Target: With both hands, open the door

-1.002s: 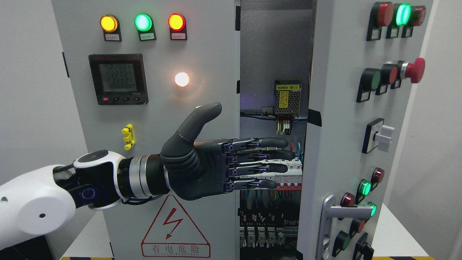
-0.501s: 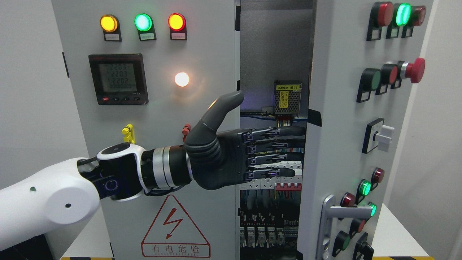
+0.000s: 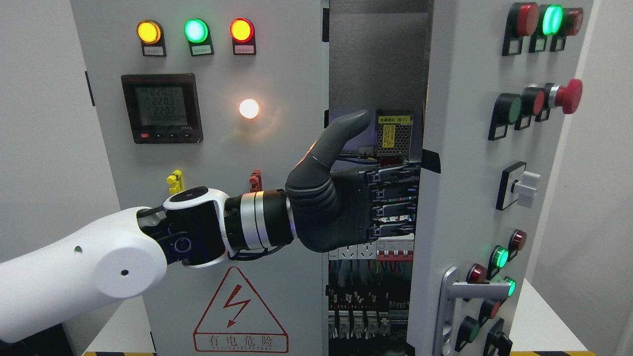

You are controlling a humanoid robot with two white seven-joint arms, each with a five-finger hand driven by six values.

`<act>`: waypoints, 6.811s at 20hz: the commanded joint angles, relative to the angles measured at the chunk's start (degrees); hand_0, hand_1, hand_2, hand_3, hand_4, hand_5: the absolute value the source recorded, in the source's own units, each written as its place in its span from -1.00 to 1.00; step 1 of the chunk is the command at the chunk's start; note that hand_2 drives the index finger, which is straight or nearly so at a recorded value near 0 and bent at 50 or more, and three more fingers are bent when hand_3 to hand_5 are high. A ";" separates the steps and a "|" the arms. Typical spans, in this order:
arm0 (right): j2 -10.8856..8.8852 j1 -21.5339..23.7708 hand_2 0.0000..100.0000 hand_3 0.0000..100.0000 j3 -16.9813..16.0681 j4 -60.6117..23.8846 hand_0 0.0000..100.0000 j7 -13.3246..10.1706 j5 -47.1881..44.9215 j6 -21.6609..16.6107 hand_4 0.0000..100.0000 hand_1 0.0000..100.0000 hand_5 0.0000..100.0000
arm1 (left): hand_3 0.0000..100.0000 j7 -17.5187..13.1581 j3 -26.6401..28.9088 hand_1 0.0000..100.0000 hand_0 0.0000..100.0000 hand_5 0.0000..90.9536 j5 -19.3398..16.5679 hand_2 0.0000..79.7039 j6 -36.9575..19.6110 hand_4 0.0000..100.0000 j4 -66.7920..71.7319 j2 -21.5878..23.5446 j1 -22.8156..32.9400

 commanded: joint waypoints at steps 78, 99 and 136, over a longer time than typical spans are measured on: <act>0.00 0.00 -1.00 -1.00 0.00 0.00 -0.79 0.01 0.07 -0.03 -1.00 -1.00 -1.00 | -1.00 25.65 5.43 -1.00 -1.00 -1.00 -5.95 -1.00 -0.11 -0.94 10.93 -36.70 -0.30; 0.00 0.00 -1.00 -1.00 0.00 0.00 -0.79 0.01 -0.02 -0.03 -1.00 -1.00 -1.00 | -1.00 14.49 6.66 -1.00 -1.00 -1.00 -8.40 -1.00 3.40 -0.94 -5.49 -10.00 10.15; 0.00 0.00 -1.00 -1.00 0.00 0.00 -0.79 0.01 -0.02 -0.03 -1.00 -1.00 -1.00 | -1.00 14.58 41.45 -1.00 -1.00 -1.00 -41.79 -1.00 9.82 -0.94 -18.25 26.23 95.65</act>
